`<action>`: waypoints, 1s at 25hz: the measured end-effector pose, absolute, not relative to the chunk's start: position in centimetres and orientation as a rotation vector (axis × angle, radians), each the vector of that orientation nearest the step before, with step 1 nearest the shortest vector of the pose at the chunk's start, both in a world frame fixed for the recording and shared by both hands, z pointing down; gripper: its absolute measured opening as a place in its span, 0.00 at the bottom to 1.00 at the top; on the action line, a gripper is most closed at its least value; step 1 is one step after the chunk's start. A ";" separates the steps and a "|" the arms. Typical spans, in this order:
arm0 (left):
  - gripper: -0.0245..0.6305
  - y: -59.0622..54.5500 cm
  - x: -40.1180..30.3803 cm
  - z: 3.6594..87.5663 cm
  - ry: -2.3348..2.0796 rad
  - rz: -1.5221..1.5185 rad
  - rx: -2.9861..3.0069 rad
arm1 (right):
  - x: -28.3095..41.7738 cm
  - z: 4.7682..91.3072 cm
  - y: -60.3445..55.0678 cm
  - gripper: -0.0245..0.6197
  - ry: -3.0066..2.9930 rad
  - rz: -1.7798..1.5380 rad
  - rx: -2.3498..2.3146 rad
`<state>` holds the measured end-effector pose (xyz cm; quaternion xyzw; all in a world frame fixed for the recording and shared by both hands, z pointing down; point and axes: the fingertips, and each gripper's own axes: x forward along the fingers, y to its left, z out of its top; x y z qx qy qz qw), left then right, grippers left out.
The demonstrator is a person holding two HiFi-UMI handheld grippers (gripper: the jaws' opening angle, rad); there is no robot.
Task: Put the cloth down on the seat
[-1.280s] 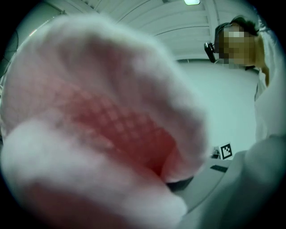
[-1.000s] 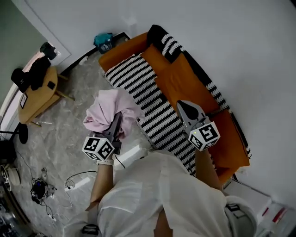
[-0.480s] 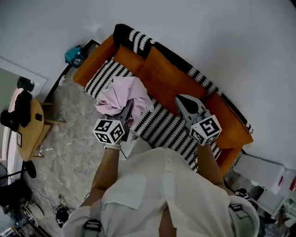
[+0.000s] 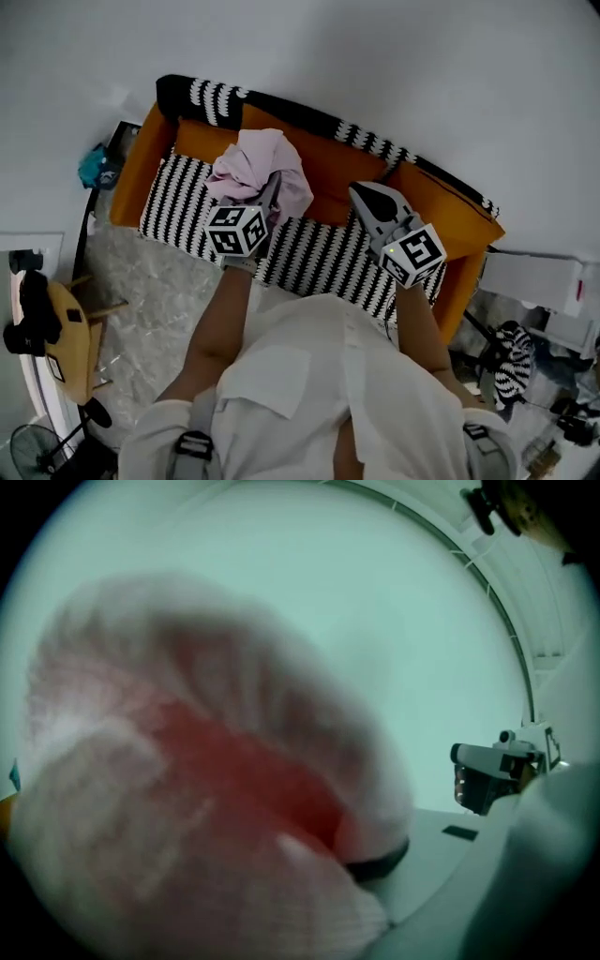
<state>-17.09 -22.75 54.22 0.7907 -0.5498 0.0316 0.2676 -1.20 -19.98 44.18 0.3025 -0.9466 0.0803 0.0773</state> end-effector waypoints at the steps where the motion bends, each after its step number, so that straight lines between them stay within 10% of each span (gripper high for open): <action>1: 0.26 -24.0 -16.5 54.6 -1.470 0.100 2.130 | -0.7 44.2 -20.4 0.05 -2.827 0.242 0.929; 25: 0.36 -39.9 -4.0 62.0 -1.244 0.579 2.101 | 9.2 47.1 -28.8 0.05 -2.692 0.384 1.234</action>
